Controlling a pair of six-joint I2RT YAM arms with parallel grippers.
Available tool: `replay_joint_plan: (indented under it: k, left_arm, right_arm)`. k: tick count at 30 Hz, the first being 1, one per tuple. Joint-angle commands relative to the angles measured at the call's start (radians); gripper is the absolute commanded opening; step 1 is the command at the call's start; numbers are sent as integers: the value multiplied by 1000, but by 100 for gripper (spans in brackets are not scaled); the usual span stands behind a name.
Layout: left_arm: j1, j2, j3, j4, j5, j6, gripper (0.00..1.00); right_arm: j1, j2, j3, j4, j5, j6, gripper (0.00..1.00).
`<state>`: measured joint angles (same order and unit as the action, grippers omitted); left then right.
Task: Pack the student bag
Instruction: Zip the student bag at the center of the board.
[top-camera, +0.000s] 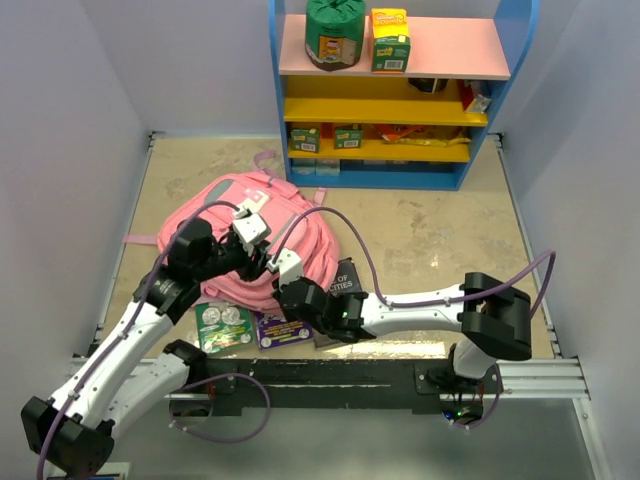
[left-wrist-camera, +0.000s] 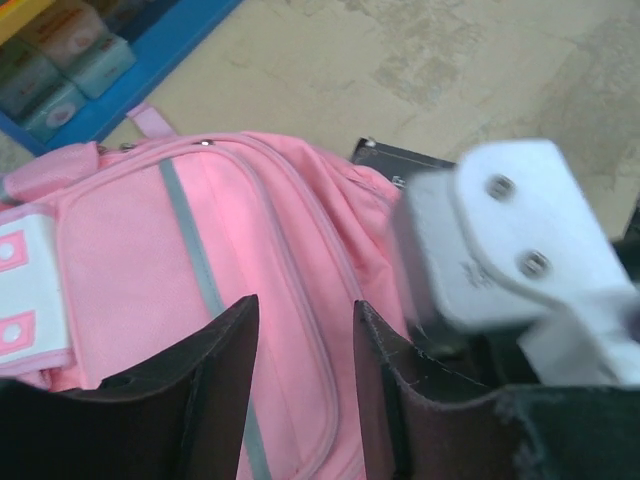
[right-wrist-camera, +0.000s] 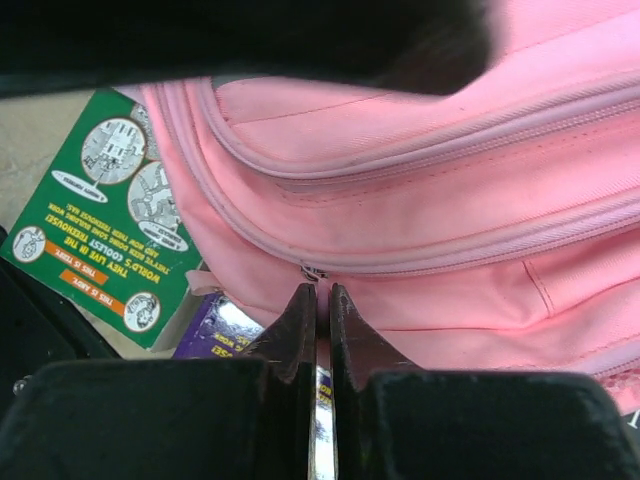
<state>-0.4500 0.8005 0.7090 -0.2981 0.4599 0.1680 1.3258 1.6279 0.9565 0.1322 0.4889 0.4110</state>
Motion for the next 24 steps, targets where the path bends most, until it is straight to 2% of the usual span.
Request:
replay_joint_plan:
  k: [1,3,6,12,19,24]
  left_arm:
    - [-7,-43,-14,-111,164,151,43]
    - [-7,-18,-2,-140,204,192,33]
    - [-7,23,26,-205,256,273,29]
    - [-7,14,32,-271,229,468,29]
    - [-7,-7,-28,-329,232,590,31]
    - [-9,19,-55,-293,247,623,33]
  right_arm:
    - [-40,-56,-25,49,-33,6,0]
    - [-50,-63,-28,50,-42,5,0]
    - [-65,-79,-39,47,-55,8,0]
    - [-117,-173,-91,96,-102,17,0]
    - [-160,-218,-78,103,-139,5,0]
    - [-162,-212,-71,106,-168,14,0]
